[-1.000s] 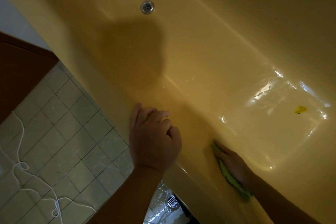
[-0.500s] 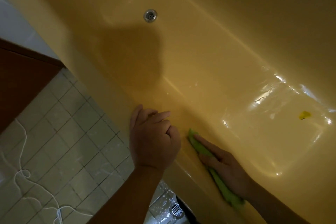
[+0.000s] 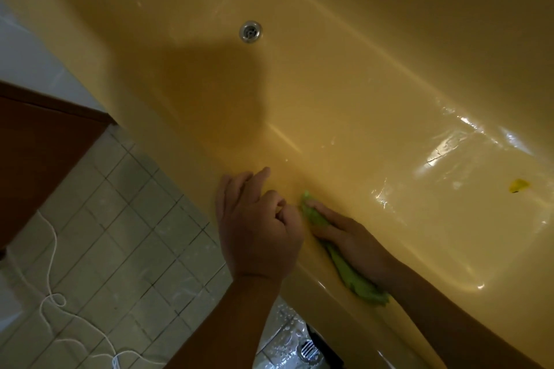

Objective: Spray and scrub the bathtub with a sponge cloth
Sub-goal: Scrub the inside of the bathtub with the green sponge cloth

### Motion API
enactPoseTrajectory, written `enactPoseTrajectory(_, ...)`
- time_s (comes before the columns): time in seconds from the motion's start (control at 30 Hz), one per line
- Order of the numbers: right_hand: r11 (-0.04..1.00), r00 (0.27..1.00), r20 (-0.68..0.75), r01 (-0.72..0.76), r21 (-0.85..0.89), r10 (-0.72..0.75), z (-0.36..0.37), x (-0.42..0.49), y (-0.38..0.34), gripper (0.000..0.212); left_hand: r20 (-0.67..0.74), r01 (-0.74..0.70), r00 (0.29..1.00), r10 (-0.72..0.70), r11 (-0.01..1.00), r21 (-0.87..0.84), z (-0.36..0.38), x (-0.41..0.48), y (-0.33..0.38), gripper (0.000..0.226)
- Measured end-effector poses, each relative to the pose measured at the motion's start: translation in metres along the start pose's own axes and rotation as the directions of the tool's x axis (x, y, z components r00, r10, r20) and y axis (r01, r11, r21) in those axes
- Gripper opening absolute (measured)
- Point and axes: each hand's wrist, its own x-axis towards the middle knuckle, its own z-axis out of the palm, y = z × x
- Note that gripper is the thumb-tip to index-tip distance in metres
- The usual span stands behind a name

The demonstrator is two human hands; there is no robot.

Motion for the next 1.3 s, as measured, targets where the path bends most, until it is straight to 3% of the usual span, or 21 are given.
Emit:
enactPoseTrajectory(0.07,0.988,0.987,0.036,0.154,0.015,-0.155,0.005,-0.026,-0.02,0.046,0.005,0.009,1.0,-0.009,1.0,-0.014,-0.001,0.001,-0.002,0.025)
enactPoseTrajectory(0.13,0.988,0.989,0.038,0.143,0.053,-0.145,0.002,-0.036,-0.016,0.044,-0.009,-0.01,1.0,0.01,0.999,-0.031,0.0,0.003,-0.006,0.025)
enactPoseTrajectory(0.27,0.993,0.993,-0.031,-0.116,0.027,0.116,-0.016,-0.006,0.039,0.041,-0.057,-0.057,0.997,0.054,0.996,-0.065,0.0,0.012,-0.013,0.022)
enactPoseTrajectory(0.4,0.924,0.906,-0.205,-0.382,-0.018,0.37,-0.024,0.045,0.09,0.047,-0.036,-0.126,0.992,0.125,0.991,-0.045,-0.003,0.022,-0.023,0.021)
enactPoseTrajectory(0.47,0.896,0.876,-0.221,-0.443,-0.022,0.428,-0.018,0.061,0.082,0.05,-0.028,-0.166,0.986,0.165,0.985,-0.041,-0.004,0.026,-0.026,0.022)
enactPoseTrajectory(0.57,0.939,0.932,-0.126,-0.344,-0.013,0.339,0.0,0.059,0.029,0.05,-0.018,-0.19,0.982,0.189,0.981,-0.044,-0.006,0.031,-0.03,0.025)
enactPoseTrajectory(0.67,0.998,0.997,-0.033,-0.064,0.018,0.064,0.015,0.018,-0.031,0.044,-0.013,-0.174,0.985,0.174,0.984,-0.029,-0.006,0.04,-0.035,0.027)
enactPoseTrajectory(0.77,0.991,0.992,0.03,0.124,0.059,-0.126,0.018,-0.017,-0.053,0.047,-0.01,-0.165,0.986,0.165,0.986,-0.03,-0.01,0.046,-0.037,0.029)
enactPoseTrajectory(0.83,0.995,0.998,0.041,0.049,0.088,-0.053,0.009,-0.014,-0.04,0.047,0.007,-0.161,0.987,0.161,0.987,-0.014,-0.011,0.049,-0.042,0.027)
enactPoseTrajectory(0.9,0.99,0.994,-0.003,-0.113,0.09,0.113,0.0,0.003,-0.012,0.045,0.02,-0.161,0.987,0.161,0.987,0.002,-0.012,0.054,-0.046,0.024)
enactPoseTrajectory(0.97,0.957,0.955,-0.068,-0.288,0.011,0.288,-0.009,0.026,0.015,0.048,0.027,-0.168,0.985,0.168,0.986,0.004,-0.012,0.059,-0.05,0.022)
enactPoseTrajectory(1.07,0.897,0.9,-0.121,-0.43,-0.099,0.418,-0.011,0.061,0.033,0.061,0.051,-0.14,0.989,0.139,0.99,0.01,-0.015,0.068,-0.052,0.024)
enactPoseTrajectory(1.17,0.916,0.923,-0.095,-0.383,-0.116,0.374,0.002,0.078,-0.001,0.06,0.06,-0.095,0.994,0.094,0.995,0.011,-0.017,0.074,-0.055,0.024)
enactPoseTrajectory(1.3,0.994,0.997,0.044,-0.059,-0.094,0.064,0.021,0.066,-0.065,0.054,0.042,-0.069,0.997,0.069,0.998,0.004,-0.02,0.084,-0.062,0.022)
